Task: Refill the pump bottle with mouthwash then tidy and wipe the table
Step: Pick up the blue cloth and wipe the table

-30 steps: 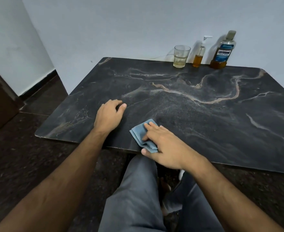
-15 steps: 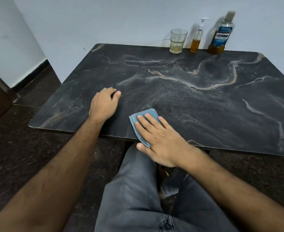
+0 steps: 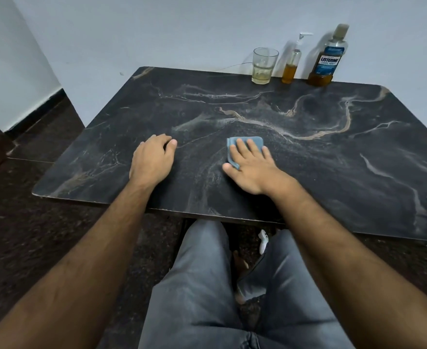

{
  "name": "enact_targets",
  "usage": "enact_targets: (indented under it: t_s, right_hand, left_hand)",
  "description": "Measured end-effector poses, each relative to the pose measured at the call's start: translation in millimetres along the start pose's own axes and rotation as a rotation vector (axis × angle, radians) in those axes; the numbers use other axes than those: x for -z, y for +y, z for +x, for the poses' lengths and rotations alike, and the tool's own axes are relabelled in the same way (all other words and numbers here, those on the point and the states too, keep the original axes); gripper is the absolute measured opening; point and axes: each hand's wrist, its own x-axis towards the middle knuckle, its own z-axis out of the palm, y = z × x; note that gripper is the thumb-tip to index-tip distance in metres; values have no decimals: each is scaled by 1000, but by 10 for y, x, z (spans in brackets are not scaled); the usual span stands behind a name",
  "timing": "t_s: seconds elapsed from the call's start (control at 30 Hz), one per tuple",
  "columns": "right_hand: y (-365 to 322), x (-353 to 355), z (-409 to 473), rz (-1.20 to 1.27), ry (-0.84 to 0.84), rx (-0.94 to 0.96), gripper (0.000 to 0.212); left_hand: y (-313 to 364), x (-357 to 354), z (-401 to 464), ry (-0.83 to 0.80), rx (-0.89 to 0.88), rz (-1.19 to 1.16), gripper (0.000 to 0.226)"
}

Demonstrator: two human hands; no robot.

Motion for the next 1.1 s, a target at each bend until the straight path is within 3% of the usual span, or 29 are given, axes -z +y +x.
enact_targets:
  t_s: [0.13,0.27,0.47,0.57,0.83,0.93,1.1]
  right_hand:
    - [-378,-65,-170,-20,24,147,70]
    - [-209,-193,-690,-43,40,235,75]
    - [634,9,-392,7,-8,-106,69]
    - [573,51,-29,3,15,-131,70]
    - [-307,-89,-115,-23,79,159,71]
    - [-285,-170,-493,-43,102,263,85]
    - [24,-162,-629,-11,68,185,102]
  left_hand:
    - [27,16,-7,-8,2,18,35]
    - [7,-4,-3,-15,16,29,36]
    - [-37,-72,52,-67,-66,153,41]
    - [-59,-115,104,-124,-94,267,47]
    - [-110,-154,209,-306,-83,429,58]
    - [-136,-108,276,-362,-95,460,61]
    - [-175,-123,322,-361,-81,475,66]
